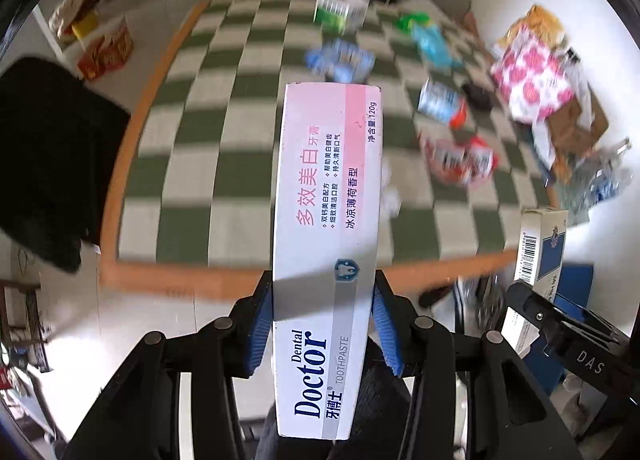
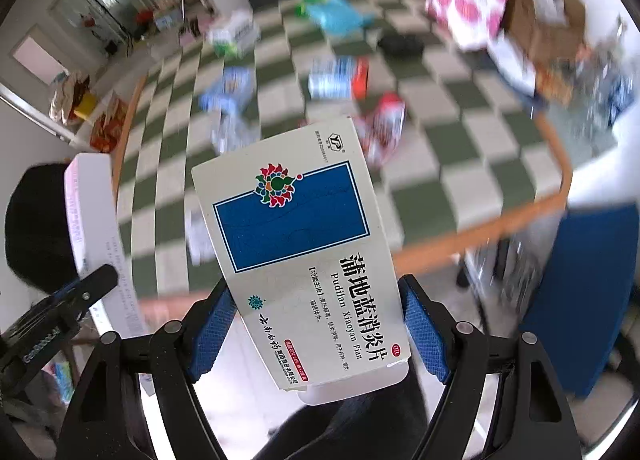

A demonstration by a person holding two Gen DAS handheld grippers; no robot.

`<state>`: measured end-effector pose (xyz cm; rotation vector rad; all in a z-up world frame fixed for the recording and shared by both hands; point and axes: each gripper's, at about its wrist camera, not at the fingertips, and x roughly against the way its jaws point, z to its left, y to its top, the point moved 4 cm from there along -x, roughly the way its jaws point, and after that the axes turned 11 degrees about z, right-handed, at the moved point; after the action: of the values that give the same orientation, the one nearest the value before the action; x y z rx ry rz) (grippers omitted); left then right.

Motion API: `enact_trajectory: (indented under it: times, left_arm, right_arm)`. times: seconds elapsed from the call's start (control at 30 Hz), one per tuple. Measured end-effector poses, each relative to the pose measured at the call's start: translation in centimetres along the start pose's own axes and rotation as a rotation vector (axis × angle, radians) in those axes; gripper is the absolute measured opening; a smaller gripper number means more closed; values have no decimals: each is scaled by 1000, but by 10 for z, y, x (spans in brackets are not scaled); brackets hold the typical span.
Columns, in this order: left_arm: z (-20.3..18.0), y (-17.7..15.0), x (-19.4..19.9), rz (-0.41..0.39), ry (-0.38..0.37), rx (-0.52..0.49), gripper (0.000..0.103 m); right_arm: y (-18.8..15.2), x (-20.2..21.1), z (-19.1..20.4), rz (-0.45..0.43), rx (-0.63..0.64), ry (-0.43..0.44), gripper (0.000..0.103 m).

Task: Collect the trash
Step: 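Carry both boxes down to the white trash bin and open both tools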

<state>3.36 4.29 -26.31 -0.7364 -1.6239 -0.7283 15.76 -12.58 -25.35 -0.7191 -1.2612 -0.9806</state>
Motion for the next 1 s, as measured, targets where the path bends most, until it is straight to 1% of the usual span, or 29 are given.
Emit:
enact_trajectory:
  times: [0.13,0.23,0.27,0.33,0.37,0.4,0.43,0.5,0.57,0.63,0.67,0.73,0.8,0.83,0.87,0.9,0.93,1.0]
  left_arm:
    - [13,-44,-44,100,-3,27,43]
    - [23,-75,-90,200,-12,62,43]
    - [27,-86,-113,239,-17,80,43]
    - [33,-97,-151,292,-25,109,43]
    - [36,-102,-179,321,-46,133,43]
    - [39,-104,-199,338,-60,153,43]
    - [43,-107,-229,363,-76,176,43]
    - [49,-107,-277,403,-106,212,43]
    - [54,-103,-330,447,-135,240,43]
    - [58,-100,-370,477,-159,257,43]
    - [60,-97,-394,499,-179,259,44]
    - [63,-92,-426,524,-204,260,45]
    - [69,-87,-454,539,-196,252,46]
    - [72,-85,-463,544,-193,249,61]
    - [75,-83,-473,544,-193,253,85]
    - [79,-81,-480,540,-198,261,94]
    - [84,-81,-485,535,-200,268,98]
    - [92,-83,-492,522,-199,278,98]
  right_arm:
    - [-49,-44,-6,103,-8,6,81]
    - [-77,-82,-12,184,-4,12,81]
    - [-87,-97,-14,213,-2,12,81]
    - [-104,-132,-21,270,4,15,81]
    - [-113,-155,-26,299,4,10,81]
    - [-117,-171,-29,318,4,10,81]
    - [-124,-198,-34,349,4,13,81]
    - [-131,-238,-43,384,5,14,81]
    - [-134,-288,-53,414,-1,14,81]
    - [-135,-338,-60,438,-4,17,81]
    - [-133,-355,-63,445,-10,17,81]
    - [-131,-397,-69,469,-28,34,81]
    - [-126,-437,-75,482,-43,55,81]
    - [-124,-460,-77,490,-50,68,82]
    - [-121,-473,-78,494,-52,77,82]
    - [-117,-489,-79,502,-55,96,82]
    - [-116,-503,-79,512,-59,114,82]
    - [-113,-528,-79,525,-65,157,84]
